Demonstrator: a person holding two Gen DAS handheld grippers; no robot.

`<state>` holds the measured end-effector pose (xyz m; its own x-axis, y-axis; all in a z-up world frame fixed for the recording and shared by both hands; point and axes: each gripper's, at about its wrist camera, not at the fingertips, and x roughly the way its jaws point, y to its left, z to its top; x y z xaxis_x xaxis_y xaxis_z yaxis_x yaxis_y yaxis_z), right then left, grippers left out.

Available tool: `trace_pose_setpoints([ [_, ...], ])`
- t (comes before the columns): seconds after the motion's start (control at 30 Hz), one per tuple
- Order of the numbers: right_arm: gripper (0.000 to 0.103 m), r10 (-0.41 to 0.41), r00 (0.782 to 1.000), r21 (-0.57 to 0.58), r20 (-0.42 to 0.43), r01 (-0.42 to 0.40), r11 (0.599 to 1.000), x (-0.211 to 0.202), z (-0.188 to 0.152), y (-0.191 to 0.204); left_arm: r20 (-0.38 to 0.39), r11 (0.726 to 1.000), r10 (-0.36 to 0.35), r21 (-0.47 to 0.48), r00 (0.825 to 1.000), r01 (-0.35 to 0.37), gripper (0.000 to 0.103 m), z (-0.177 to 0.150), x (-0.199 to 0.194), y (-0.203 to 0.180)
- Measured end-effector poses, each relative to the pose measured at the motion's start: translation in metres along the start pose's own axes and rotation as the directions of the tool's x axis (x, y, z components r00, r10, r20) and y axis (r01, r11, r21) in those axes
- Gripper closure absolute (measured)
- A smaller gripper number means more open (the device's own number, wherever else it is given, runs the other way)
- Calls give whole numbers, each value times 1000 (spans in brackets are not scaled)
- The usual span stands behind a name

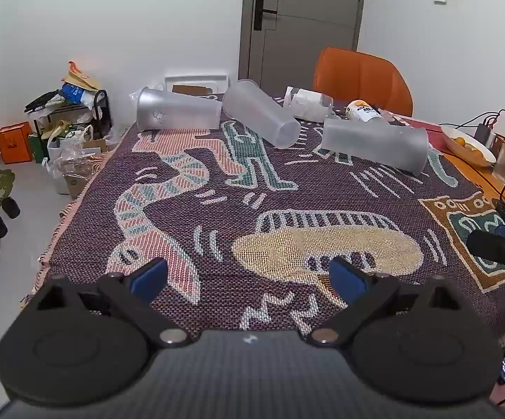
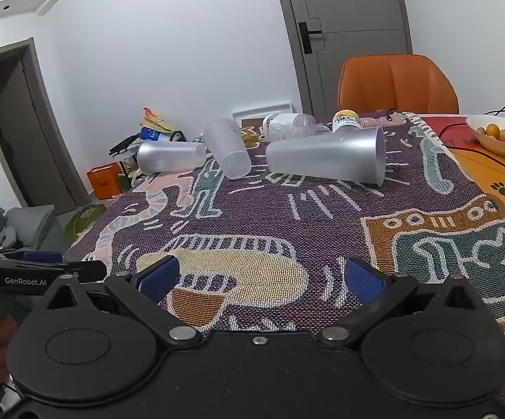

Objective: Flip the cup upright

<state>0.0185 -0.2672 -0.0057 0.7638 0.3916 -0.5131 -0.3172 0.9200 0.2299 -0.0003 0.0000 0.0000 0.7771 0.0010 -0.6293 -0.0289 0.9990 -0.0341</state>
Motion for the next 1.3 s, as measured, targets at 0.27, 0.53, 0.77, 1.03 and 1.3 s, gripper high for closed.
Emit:
trace_pose_setpoints([
  [0.27, 0, -5, 1000, -7, 8, 5, 1000, -3, 1, 0, 4, 1000, -4, -3, 1000, 4, 5, -1, -6, -2],
  [0.53, 0, -5, 1000, -15, 15, 5, 1000, -3, 1, 3, 0, 1000, -3, -7, 1000, 3, 5, 0, -8, -5],
  [0.77, 0, -1, 1000, -15, 15, 2, 1000, -2, 1, 3, 0, 1000, -8, -14, 1000, 8, 5, 3, -8, 3],
  [1.03, 0, -5, 1000, -10, 15, 6, 1000, -3, 1, 3, 0, 1000, -10, -8, 1000, 10, 5, 3, -10, 4],
  [1.3, 0, -6, 1000, -9, 18, 6, 1000, -5, 1, 1, 2, 1000, -9, -5, 1000, 9, 5, 3, -10, 3],
])
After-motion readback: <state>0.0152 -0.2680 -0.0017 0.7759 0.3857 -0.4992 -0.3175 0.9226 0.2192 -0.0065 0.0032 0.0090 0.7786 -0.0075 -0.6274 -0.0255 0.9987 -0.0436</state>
